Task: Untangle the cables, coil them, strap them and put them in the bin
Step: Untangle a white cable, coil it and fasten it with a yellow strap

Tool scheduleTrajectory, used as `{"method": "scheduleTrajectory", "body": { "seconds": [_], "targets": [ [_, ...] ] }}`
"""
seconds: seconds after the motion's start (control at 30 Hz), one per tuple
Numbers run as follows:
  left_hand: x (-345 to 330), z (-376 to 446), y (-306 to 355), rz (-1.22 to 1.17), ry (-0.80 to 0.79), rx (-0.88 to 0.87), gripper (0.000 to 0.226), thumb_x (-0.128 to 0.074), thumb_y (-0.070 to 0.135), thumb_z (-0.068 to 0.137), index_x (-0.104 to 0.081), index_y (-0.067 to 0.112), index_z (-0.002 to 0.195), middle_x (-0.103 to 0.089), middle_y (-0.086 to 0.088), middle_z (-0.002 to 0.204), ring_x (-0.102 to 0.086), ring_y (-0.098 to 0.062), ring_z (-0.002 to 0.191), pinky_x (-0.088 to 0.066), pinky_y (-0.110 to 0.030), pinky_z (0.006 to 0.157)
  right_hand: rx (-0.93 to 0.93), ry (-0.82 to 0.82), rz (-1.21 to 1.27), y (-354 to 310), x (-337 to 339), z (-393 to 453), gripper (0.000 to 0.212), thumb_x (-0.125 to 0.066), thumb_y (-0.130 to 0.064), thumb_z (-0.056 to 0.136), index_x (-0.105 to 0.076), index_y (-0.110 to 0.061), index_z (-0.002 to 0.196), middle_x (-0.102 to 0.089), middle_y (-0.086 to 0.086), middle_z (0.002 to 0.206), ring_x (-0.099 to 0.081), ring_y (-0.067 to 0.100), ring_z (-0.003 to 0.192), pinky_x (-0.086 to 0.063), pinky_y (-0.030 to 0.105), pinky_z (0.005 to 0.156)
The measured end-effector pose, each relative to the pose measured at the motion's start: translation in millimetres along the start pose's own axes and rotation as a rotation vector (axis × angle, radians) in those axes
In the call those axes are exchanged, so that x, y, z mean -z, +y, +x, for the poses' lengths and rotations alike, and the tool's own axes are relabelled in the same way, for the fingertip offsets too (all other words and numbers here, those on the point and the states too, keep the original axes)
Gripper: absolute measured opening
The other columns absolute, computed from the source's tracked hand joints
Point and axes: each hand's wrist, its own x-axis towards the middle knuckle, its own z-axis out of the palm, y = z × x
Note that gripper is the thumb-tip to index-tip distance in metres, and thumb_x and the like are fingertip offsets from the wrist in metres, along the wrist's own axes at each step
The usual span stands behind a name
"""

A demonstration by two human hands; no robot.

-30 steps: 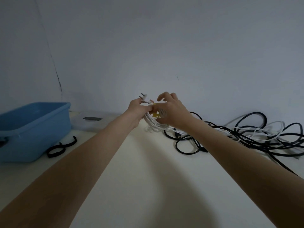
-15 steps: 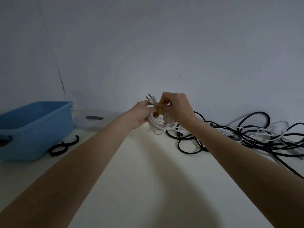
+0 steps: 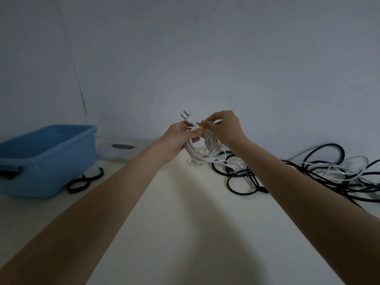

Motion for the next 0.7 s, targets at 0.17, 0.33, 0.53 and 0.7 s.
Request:
{"method": "scheduleTrajectory", "body": {
  "seconds": [0.17, 0.33, 0.53, 0.7],
  "targets": [
    [18.7, -1.5, 8.8, -0.055, 0.18, 0.004, 0.015, -0.055, -0.004, 0.09, -0.06, -0.004, 0.104, -0.065, -0.004, 0.081, -0.062, -0.005, 0.058, -0.05, -0.011, 0.056, 0.132, -0.2, -0.137, -16.5, -18.0, -3.5, 0.024, -0.06, -0.02, 0.089, -0.067, -0.008, 0.108, -0.069, 0.009, 0.104, -0.063, 0.019, 0.093, -0.044, 0.024, 0.079],
    [62.9, -13.9, 19.0, 0.164, 0.285, 0.038, 0.001, -0.062, 0.009, 0.089, -0.062, 0.01, 0.088, -0.058, -0.001, 0.064, -0.054, -0.008, 0.058, -0.044, -0.016, 0.054, 0.246, -0.178, -0.23, -41.0, -63.9, 14.5, 0.022, -0.053, -0.006, 0.089, -0.064, -0.001, 0.108, -0.069, 0.015, 0.1, -0.063, 0.028, 0.094, -0.04, 0.02, 0.071],
    [137.2, -27.8, 45.9, 0.318, 0.459, -0.014, 0.006, -0.067, 0.012, 0.086, -0.062, 0.011, 0.083, -0.06, -0.005, 0.068, -0.053, -0.012, 0.06, -0.043, -0.02, 0.06, 0.205, -0.125, 0.018, -90.8, -142.2, 33.8, 0.02, -0.051, -0.001, 0.087, -0.063, 0.001, 0.103, -0.068, 0.018, 0.098, -0.064, 0.031, 0.091, -0.048, 0.032, 0.077],
    [213.8, -38.9, 68.9, 0.386, 0.568, 0.087, 0.017, -0.068, 0.009, 0.085, -0.061, 0.002, 0.098, -0.063, -0.011, 0.086, -0.06, -0.014, 0.07, -0.055, -0.018, 0.062, -0.191, -0.15, 0.572, -142.0, -212.4, 55.0, 0.014, -0.052, -0.006, 0.089, -0.045, -0.016, 0.097, -0.062, 0.018, 0.104, -0.06, 0.027, 0.089, -0.044, 0.031, 0.065]
  ]
}}
